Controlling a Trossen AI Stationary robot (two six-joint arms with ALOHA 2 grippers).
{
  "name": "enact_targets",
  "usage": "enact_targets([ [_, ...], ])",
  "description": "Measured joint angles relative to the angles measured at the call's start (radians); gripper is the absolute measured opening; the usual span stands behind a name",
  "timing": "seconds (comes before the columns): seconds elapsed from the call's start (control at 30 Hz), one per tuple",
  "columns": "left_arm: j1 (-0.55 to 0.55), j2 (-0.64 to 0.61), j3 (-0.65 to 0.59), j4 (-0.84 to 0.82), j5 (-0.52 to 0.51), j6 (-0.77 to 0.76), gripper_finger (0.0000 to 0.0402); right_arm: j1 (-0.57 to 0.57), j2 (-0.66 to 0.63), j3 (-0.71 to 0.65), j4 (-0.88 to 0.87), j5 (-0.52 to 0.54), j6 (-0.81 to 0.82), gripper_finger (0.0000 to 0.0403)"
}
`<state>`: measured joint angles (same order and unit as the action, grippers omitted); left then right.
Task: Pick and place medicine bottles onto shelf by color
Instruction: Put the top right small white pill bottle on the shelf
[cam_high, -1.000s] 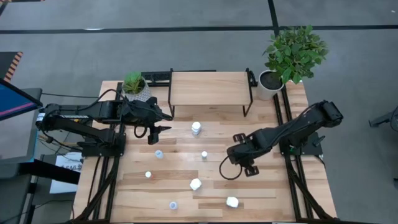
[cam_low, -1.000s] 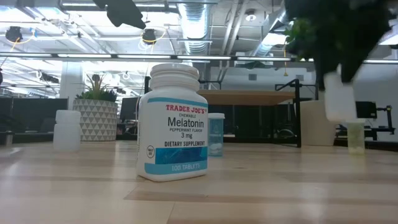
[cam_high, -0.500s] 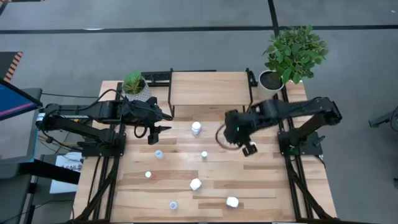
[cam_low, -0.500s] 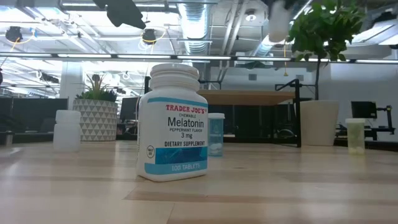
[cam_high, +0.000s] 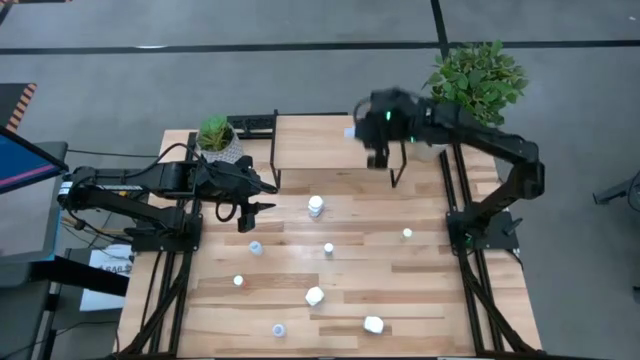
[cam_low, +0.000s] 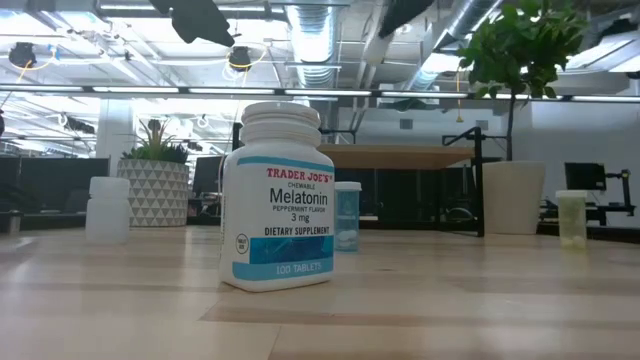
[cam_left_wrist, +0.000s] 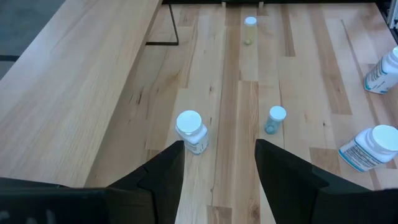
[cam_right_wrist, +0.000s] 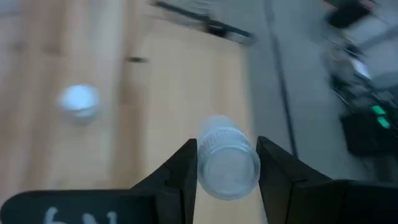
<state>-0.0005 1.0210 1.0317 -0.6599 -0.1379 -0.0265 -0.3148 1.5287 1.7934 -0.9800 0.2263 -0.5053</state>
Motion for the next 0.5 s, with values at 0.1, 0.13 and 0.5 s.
enact_targets([
  [0.1, 0.000, 0.000, 0.000, 0.000, 0.000, 0.000, 0.0185, -0.085, 0.020, 0.000, 0.041, 0.004, 0.027, 0.0135],
  [0.13, 0.000, 0.000, 0.000, 0.000, 0.000, 0.000, 0.0185, -0.112, 0.030, -0.001, 0.039, 0.004, 0.035, 0.0136],
  [0.5, 0.000, 0.000, 0.000, -0.001, 0.000, 0.000, 0.0185, -0.262, 0.186, 0.000, 0.022, 0.012, 0.097, 0.0136],
])
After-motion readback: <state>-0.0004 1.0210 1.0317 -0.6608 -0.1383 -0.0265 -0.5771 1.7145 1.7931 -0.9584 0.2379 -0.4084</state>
